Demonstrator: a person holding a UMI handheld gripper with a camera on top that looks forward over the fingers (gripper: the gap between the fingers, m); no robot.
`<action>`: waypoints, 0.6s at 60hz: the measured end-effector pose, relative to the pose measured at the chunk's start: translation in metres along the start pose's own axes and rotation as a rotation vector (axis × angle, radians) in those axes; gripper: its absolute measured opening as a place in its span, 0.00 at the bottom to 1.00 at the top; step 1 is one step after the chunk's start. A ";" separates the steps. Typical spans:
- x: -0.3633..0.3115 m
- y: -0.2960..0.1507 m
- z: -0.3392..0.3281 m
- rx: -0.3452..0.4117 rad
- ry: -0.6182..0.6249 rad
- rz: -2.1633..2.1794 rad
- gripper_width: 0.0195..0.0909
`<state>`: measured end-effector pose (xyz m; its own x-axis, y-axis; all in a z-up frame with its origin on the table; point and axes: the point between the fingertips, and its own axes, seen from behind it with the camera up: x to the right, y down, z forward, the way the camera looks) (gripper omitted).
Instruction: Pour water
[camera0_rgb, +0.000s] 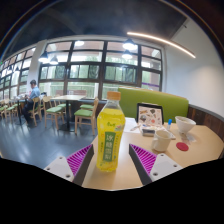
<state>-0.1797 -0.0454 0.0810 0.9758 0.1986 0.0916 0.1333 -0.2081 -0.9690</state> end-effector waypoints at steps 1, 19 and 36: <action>-0.002 0.000 0.006 0.002 0.002 -0.006 0.87; -0.018 -0.008 0.067 0.057 0.030 -0.090 0.27; -0.022 -0.011 0.076 0.062 -0.024 -0.112 0.09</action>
<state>-0.2155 0.0257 0.0719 0.9509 0.2404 0.1948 0.2290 -0.1234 -0.9656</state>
